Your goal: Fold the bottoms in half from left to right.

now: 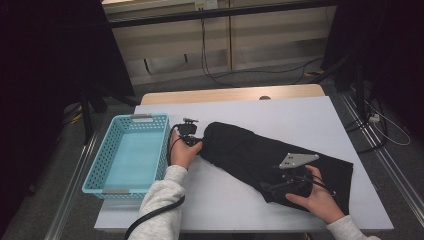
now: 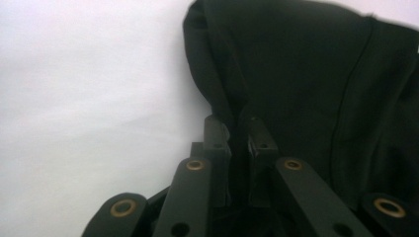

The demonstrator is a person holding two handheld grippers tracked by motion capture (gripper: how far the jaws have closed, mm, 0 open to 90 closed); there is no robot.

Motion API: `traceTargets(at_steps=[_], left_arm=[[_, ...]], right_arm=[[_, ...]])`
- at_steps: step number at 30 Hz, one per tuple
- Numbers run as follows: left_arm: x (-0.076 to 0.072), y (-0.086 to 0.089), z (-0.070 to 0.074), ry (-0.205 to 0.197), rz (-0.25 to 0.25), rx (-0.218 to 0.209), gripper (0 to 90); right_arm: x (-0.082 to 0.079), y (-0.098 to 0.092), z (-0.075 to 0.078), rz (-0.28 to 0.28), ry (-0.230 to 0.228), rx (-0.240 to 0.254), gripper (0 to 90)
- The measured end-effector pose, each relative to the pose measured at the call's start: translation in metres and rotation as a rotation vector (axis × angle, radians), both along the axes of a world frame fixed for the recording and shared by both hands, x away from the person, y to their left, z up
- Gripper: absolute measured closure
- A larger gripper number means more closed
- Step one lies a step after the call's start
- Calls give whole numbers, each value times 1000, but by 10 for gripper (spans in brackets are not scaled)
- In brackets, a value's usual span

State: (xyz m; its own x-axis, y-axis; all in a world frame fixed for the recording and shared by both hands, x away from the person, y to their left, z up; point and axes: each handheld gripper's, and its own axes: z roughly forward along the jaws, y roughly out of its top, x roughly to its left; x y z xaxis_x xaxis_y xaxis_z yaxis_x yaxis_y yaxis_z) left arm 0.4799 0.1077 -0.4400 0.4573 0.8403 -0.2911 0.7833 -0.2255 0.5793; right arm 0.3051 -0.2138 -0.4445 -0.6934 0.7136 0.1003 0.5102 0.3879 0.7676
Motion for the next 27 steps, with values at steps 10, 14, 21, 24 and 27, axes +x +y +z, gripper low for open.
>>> traceTargets(at_steps=[10, 14, 21, 24, 27], left_arm=[[-3, 17, 22, -13, 99, -20, 853], [-2, 19, 21, -12, 104, -10, 854], [1, 22, 23, -15, 122, 9, 854], [2, 24, 30, -24, 130, 19, 854], [2, 27, 38, -38, 134, 22, 854]], right_arm=[[3, -11, 1, -51, -8, 4, 225], [4, -18, 1, -77, -12, 10, 220], [6, -24, 0, -100, -12, 4, 215], [6, -26, 0, -106, -13, 4, 212], [7, -28, 0, -114, -16, 4, 206]])
